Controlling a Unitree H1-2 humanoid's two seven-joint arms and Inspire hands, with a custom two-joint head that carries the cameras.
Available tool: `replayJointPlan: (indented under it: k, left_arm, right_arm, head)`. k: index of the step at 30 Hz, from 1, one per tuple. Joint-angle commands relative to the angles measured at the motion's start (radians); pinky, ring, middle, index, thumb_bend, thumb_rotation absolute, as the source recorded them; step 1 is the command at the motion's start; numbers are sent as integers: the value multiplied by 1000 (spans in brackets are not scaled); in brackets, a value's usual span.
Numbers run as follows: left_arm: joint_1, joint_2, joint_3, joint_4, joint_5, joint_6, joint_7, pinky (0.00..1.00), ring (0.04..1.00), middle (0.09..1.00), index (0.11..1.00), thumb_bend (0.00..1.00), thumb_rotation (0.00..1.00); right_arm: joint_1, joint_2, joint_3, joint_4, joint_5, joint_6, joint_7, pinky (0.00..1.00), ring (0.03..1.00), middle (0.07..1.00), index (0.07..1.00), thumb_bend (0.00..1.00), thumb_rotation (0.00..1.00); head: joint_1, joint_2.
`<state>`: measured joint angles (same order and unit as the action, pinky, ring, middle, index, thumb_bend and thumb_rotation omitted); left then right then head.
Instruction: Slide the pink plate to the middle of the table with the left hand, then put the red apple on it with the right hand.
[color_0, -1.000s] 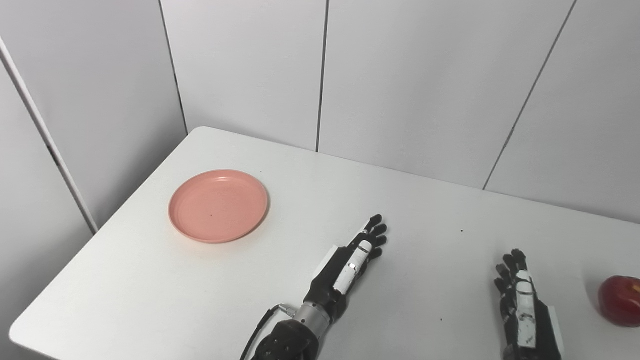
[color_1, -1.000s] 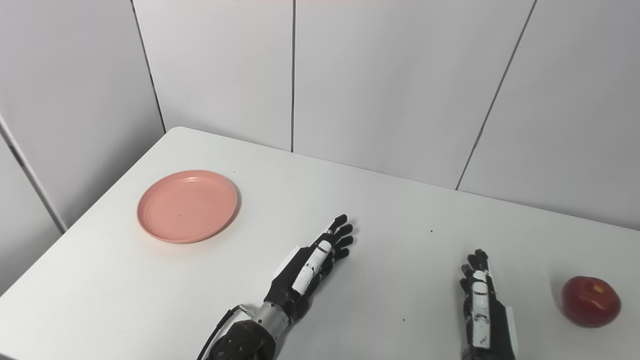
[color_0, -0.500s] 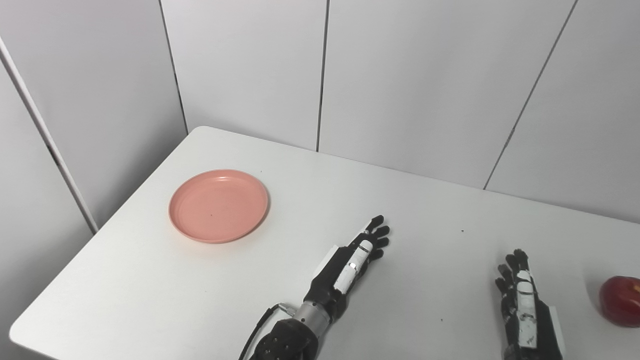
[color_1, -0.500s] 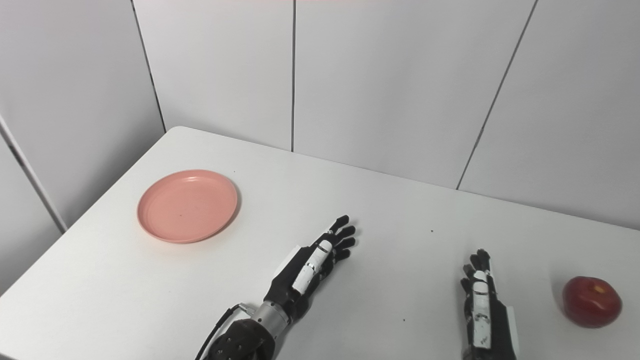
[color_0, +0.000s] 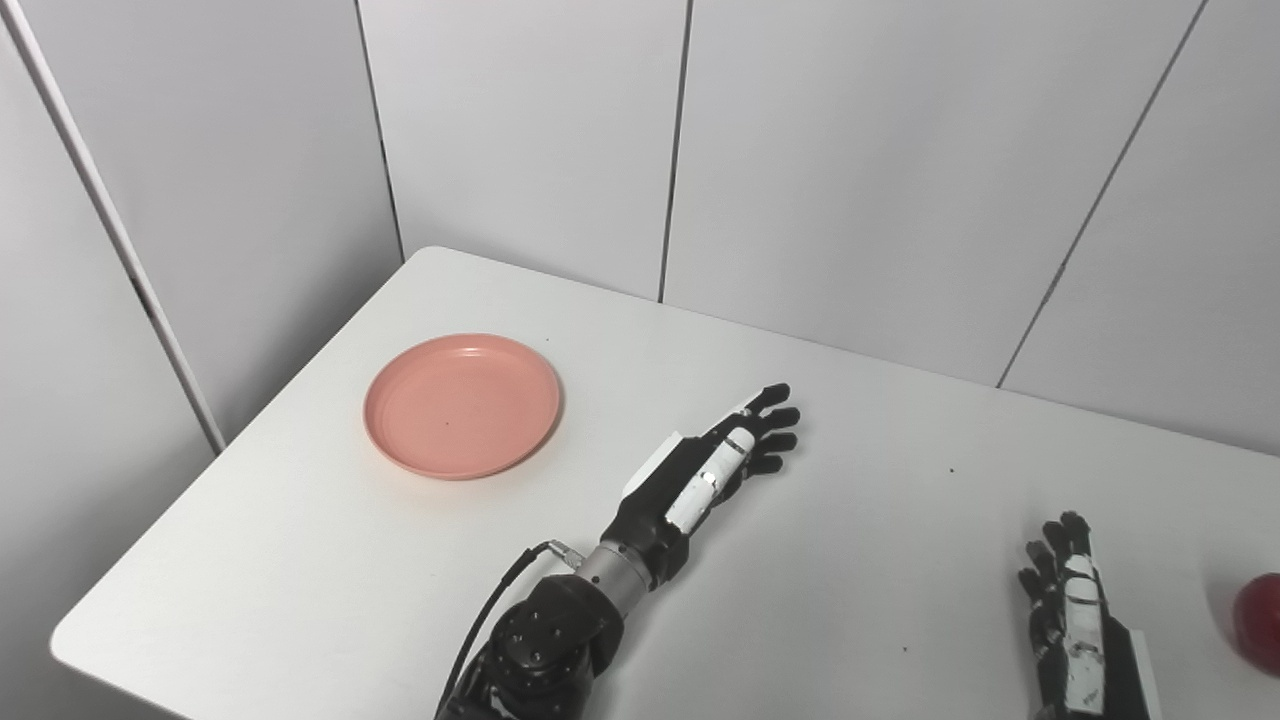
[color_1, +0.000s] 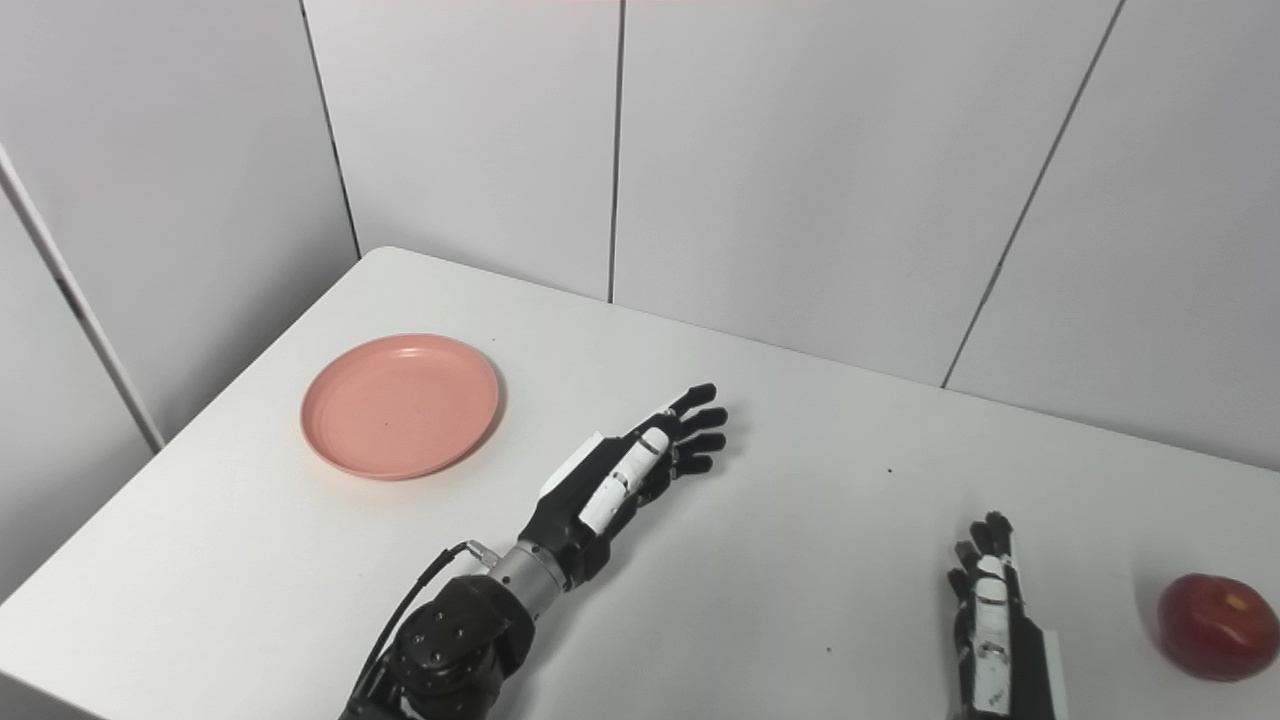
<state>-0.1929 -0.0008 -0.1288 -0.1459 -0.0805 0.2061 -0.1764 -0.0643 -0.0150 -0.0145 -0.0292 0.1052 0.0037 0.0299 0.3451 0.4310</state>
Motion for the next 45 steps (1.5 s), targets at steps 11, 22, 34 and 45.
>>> replayJointPlan:
  k: [11, 22, 34, 45]
  left_arm:
    - [-143, 82, 134, -107, -102, 73, 1, 826, 843, 870, 856, 438, 1000]
    - [-211, 143, 239, -130, -129, 110, 38, 868, 868, 871, 853, 436, 1000]
    - [-266, 210, 349, -50, -174, 89, 57, 845, 858, 866, 855, 394, 1000]
    - [-310, 288, 427, 49, -187, 47, 70, 830, 845, 847, 830, 415, 1000]
  right_arm:
    - [1, -17, -15, -28, 15, 23, 11, 1000, 994, 991, 993, 108, 1000]
    - [0, -21, -17, -33, 24, 29, 10, 1000, 995, 989, 993, 98, 1000]
    - [-2, -27, -19, -33, 31, 31, 13, 1000, 995, 992, 995, 98, 1000]
    - [0, -28, -22, -50, 31, 51, 12, 1000, 996, 996, 1000, 94, 1000]
  head:
    - [12, 3]
    - [19, 4]
    - [33, 4]
    - [43, 5]
